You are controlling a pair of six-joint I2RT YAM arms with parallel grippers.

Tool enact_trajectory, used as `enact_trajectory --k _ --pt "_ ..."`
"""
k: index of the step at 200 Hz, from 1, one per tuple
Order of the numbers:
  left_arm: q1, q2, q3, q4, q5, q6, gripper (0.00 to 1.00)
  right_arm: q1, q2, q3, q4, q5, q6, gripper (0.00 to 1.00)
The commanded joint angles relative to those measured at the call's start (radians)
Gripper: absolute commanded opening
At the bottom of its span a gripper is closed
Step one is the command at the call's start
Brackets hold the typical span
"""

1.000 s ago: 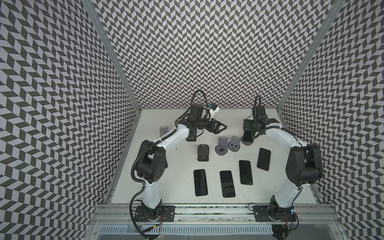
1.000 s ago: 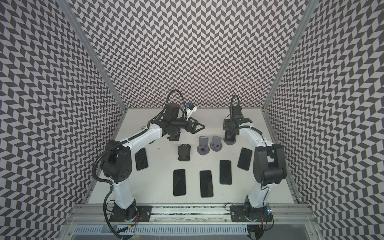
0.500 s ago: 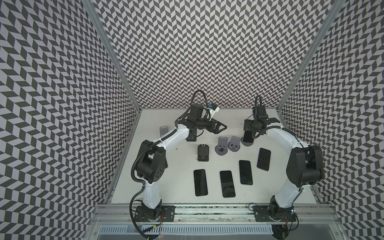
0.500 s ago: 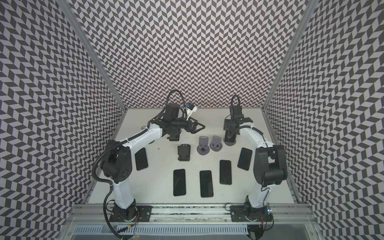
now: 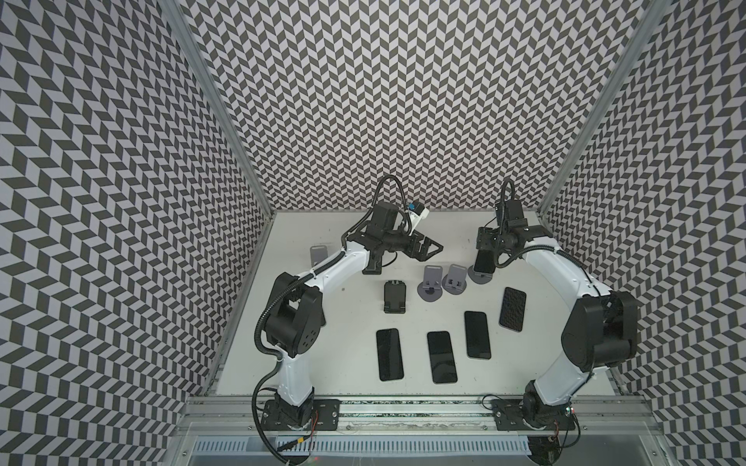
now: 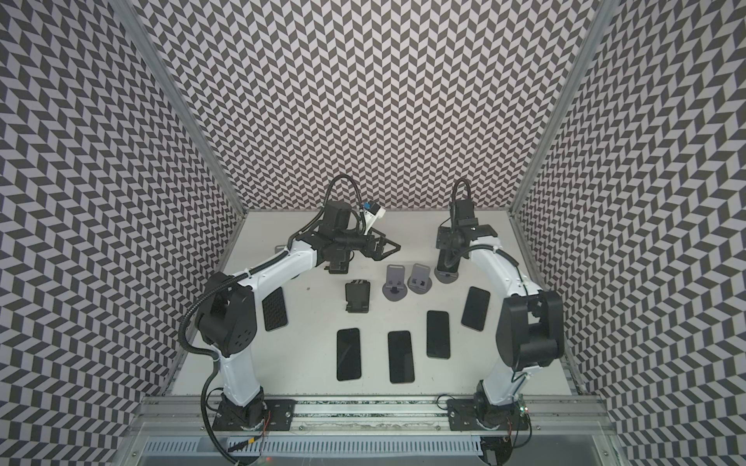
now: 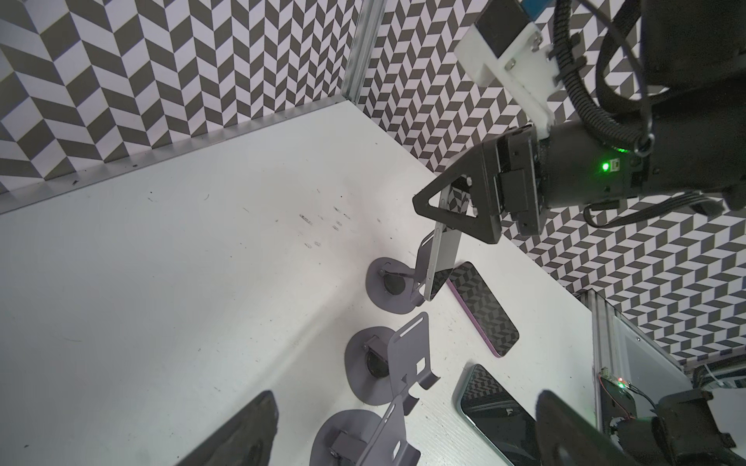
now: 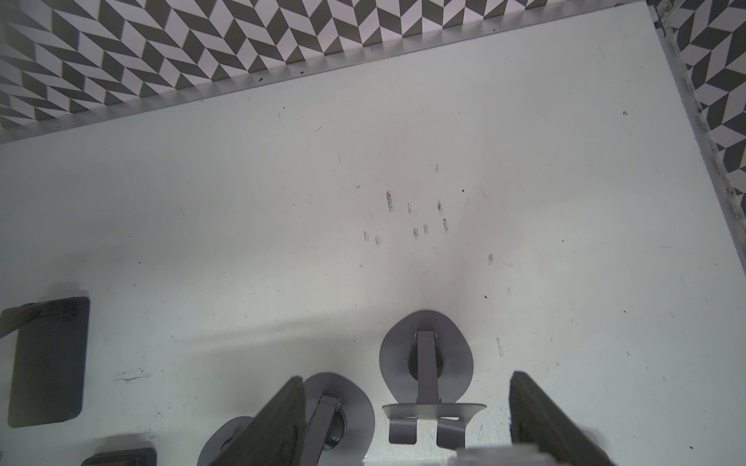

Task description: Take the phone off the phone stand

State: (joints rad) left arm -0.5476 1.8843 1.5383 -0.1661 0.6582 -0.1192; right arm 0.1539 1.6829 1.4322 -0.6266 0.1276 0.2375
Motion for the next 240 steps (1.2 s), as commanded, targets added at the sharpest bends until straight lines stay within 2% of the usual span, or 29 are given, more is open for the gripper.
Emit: enact_trajectory --k 1,37,112,156,240 --pt "-0.006 -0.058 -0.009 -0.010 -0.014 0.023 1.00 -0.004 -0.070 0.047 0.018 0.027 0.037 0.63" --pt "-0.010 -0.080 -0.016 -0.010 -0.022 0.029 1.00 -0.003 -0.109 0.051 0.018 0.041 0.067 0.61" --pt "-0.030 -0.173 -0.068 -0.017 -0.066 0.077 1.00 0.015 -0.181 0.096 -0.033 -0.013 0.087 0.57" --pt "-0.045 -0.236 -0.091 -0.062 -0.115 0.139 1.00 0.070 -0.142 0.165 -0.078 -0.037 0.091 0.57" --pt "-0.049 -0.380 -0.236 -0.021 -0.179 0.149 1.00 0.103 -0.038 0.239 -0.027 -0.087 0.126 0.54"
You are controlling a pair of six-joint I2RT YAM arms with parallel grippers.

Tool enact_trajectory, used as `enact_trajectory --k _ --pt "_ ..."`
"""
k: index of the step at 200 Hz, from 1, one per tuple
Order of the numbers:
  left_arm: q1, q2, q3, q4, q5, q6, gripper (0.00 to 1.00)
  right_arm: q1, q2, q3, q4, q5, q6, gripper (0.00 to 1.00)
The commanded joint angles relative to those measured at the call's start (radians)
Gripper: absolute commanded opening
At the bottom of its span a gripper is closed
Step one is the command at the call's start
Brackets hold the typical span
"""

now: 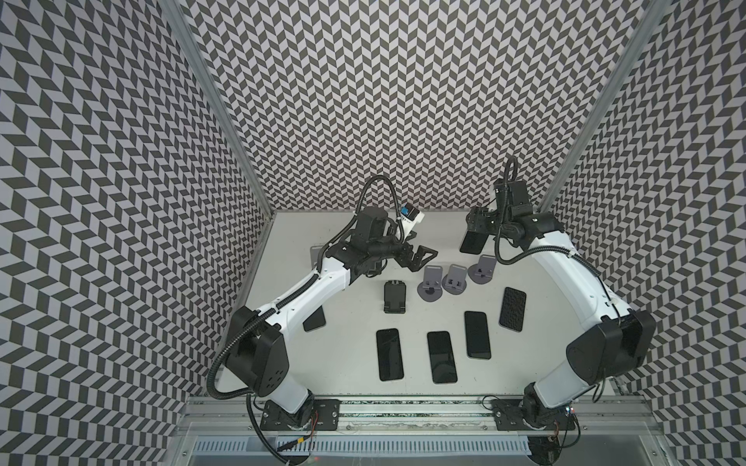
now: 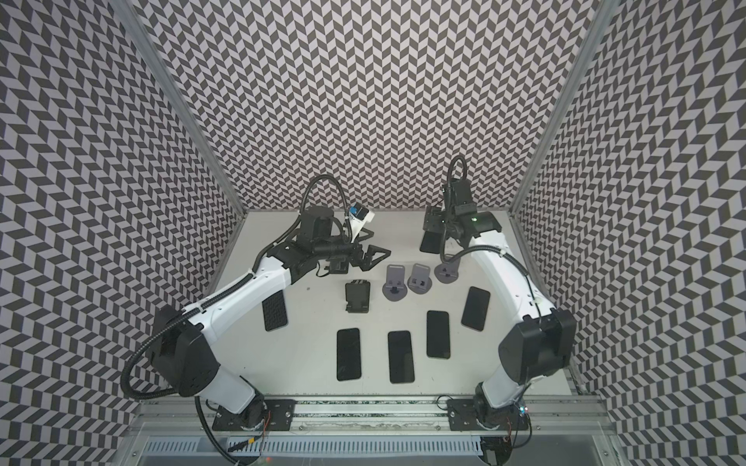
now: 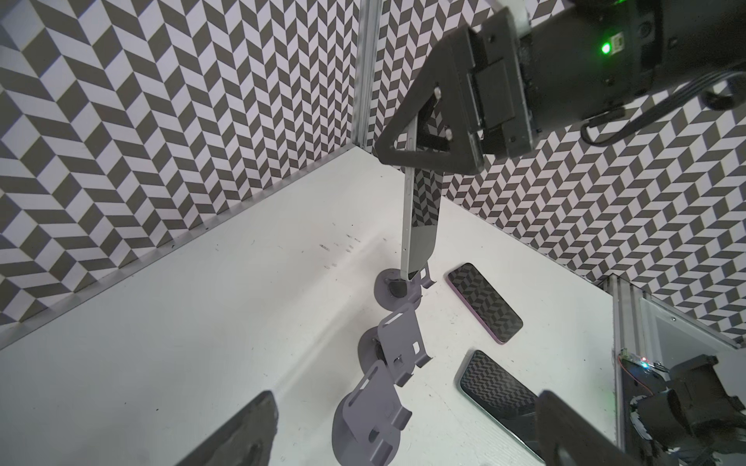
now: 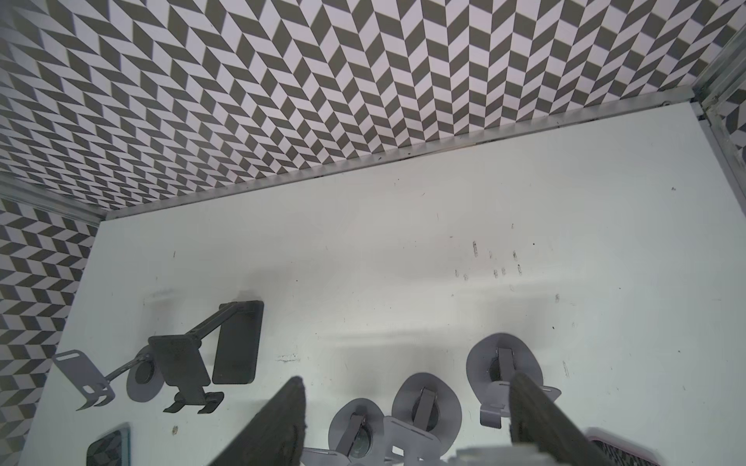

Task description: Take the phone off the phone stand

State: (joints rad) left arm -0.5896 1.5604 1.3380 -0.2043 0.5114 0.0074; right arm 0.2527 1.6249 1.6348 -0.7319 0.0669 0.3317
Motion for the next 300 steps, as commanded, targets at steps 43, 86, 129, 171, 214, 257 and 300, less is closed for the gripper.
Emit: enact_trajectory --k 43,86,129,171,214,257,300 --pt "-0.006 -0.098 -0.071 0.025 -0.047 0.044 1.00 0.021 0.078 0.067 0.084 -0.047 0.038 0.55" --pt "-0.005 -0.096 -0.066 0.012 -0.055 0.062 1.00 0.032 0.143 0.116 0.083 -0.055 0.035 0.55" --pt "-0.005 -0.090 -0.043 0.000 -0.051 0.078 1.00 0.039 0.187 0.146 0.076 -0.067 0.035 0.55" --pt "-0.006 -0.074 -0.036 -0.017 -0.040 0.103 1.00 0.045 0.227 0.166 0.070 -0.075 0.027 0.55" --pt "-0.006 -0.040 -0.005 -0.043 -0.058 0.141 1.00 0.048 0.258 0.179 0.063 -0.075 0.007 0.55" --pt "-0.006 -0.010 0.025 -0.075 -0.051 0.164 1.00 0.049 0.291 0.173 0.067 -0.076 0.020 0.53" --pt "-0.006 0.024 0.049 -0.122 -0.051 0.201 1.00 0.050 0.334 0.183 0.064 -0.075 0.010 0.53"
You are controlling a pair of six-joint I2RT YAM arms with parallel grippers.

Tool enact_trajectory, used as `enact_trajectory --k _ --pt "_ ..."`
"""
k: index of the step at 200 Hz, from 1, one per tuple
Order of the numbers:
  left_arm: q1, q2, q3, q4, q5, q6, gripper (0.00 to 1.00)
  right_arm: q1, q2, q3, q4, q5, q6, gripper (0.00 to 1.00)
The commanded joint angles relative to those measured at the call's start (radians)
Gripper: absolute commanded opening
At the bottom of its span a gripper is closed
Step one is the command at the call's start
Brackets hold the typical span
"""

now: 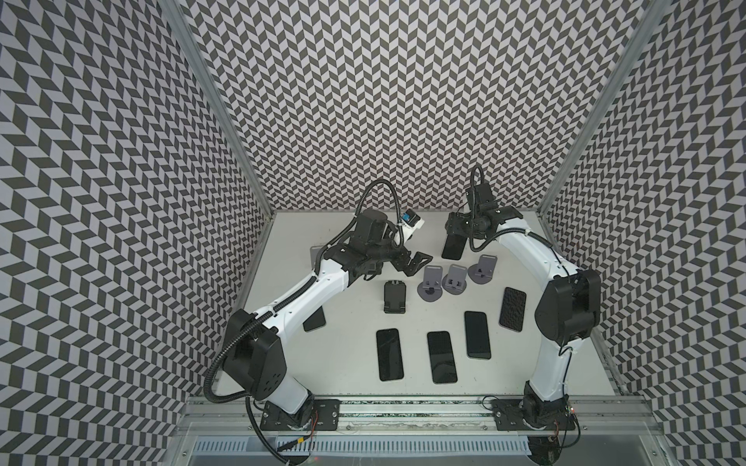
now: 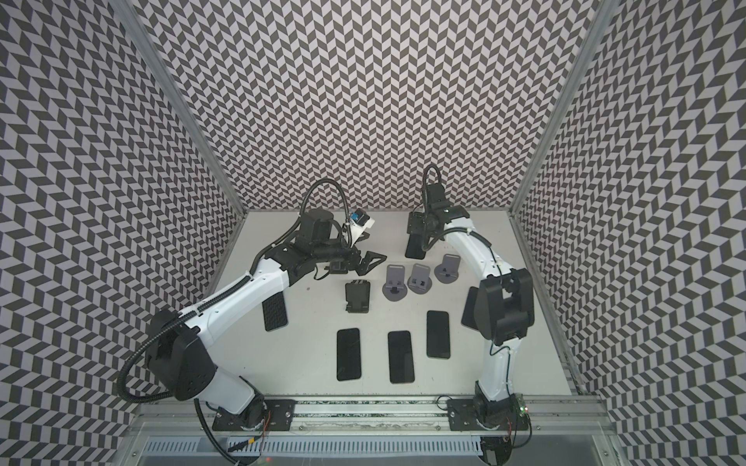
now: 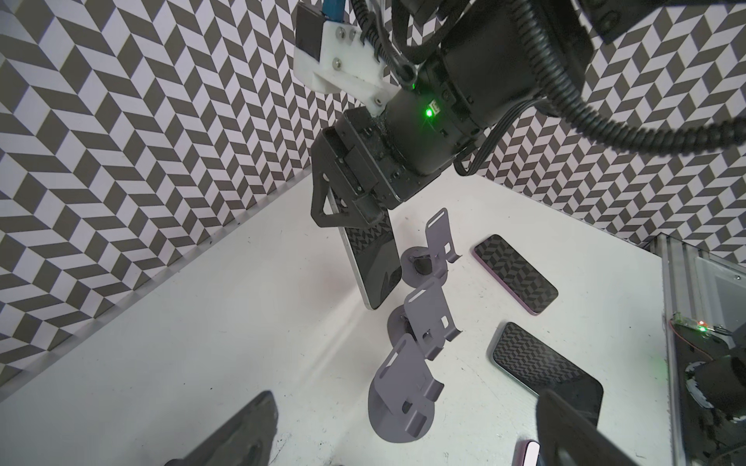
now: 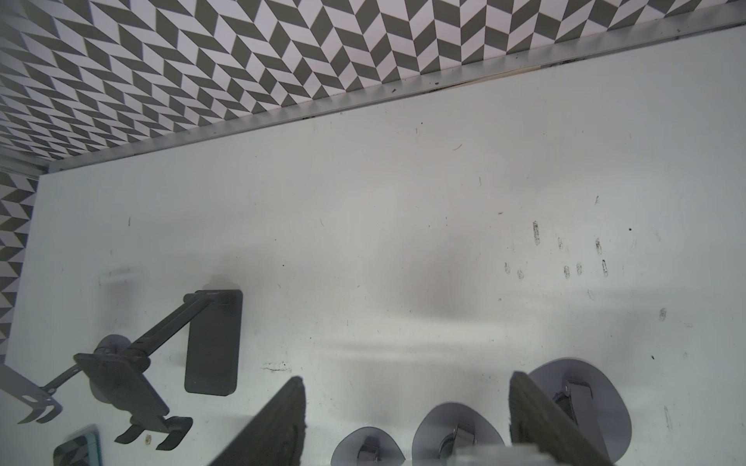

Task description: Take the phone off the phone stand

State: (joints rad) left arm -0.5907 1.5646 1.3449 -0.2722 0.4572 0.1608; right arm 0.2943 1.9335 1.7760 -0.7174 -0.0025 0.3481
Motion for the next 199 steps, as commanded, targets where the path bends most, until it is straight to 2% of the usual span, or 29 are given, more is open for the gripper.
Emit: enact_trajectory --k 1,199 --pt "-0.004 0.021 0.043 -0.057 0.004 0.048 1.00 0.008 0.027 0.043 0.048 -0.006 -0.006 0.53" --pt "0.008 0.113 0.106 -0.101 0.003 0.075 1.00 0.009 0.224 0.203 -0.061 0.010 -0.048 0.53"
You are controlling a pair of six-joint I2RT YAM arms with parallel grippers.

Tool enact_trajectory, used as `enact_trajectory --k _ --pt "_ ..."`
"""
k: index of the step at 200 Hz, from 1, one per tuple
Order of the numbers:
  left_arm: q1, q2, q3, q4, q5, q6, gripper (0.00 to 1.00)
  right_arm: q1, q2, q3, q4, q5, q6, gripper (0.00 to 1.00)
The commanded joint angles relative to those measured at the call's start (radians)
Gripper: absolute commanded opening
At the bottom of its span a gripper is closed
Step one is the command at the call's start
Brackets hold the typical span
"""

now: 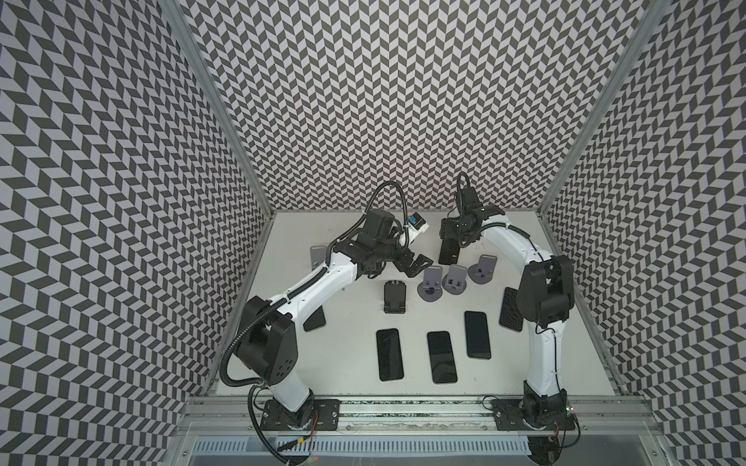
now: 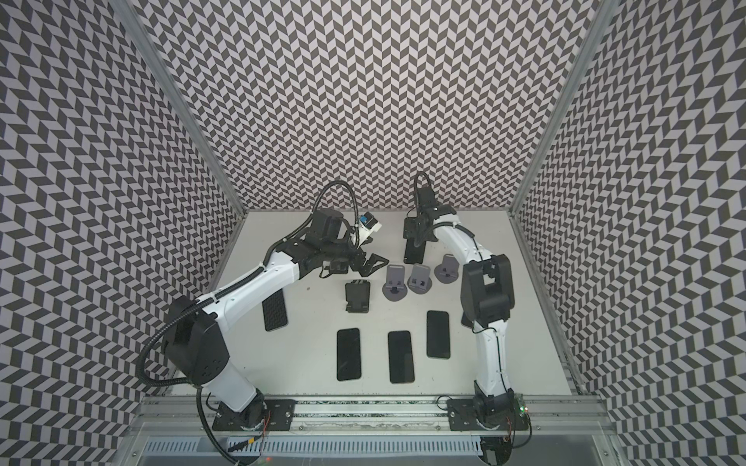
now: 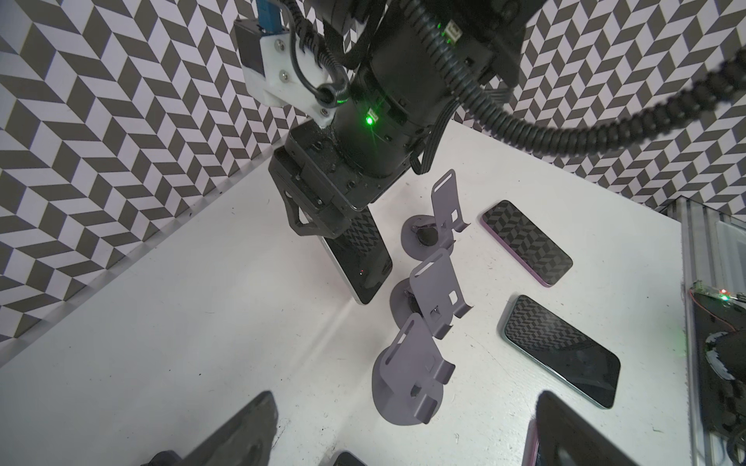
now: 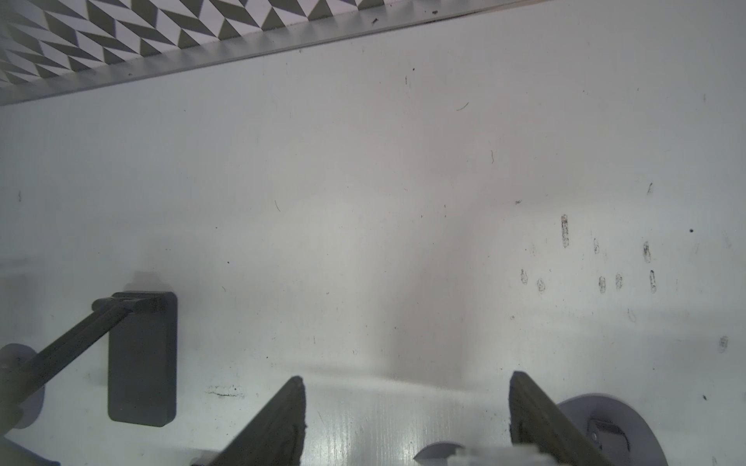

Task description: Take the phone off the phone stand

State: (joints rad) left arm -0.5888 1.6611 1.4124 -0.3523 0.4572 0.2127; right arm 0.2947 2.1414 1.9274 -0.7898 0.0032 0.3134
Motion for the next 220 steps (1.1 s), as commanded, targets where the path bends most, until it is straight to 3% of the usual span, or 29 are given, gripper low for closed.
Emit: enact_trajectory --k 1,220 --pt "0.006 0.017 0.039 -0.021 0.003 0.023 1.00 0.009 0.017 0.053 0.010 0.004 -0.014 0.53" --pt "0.091 0.044 0.048 0.016 0.088 -0.061 1.00 0.008 0.153 0.168 -0.063 0.032 -0.061 0.54"
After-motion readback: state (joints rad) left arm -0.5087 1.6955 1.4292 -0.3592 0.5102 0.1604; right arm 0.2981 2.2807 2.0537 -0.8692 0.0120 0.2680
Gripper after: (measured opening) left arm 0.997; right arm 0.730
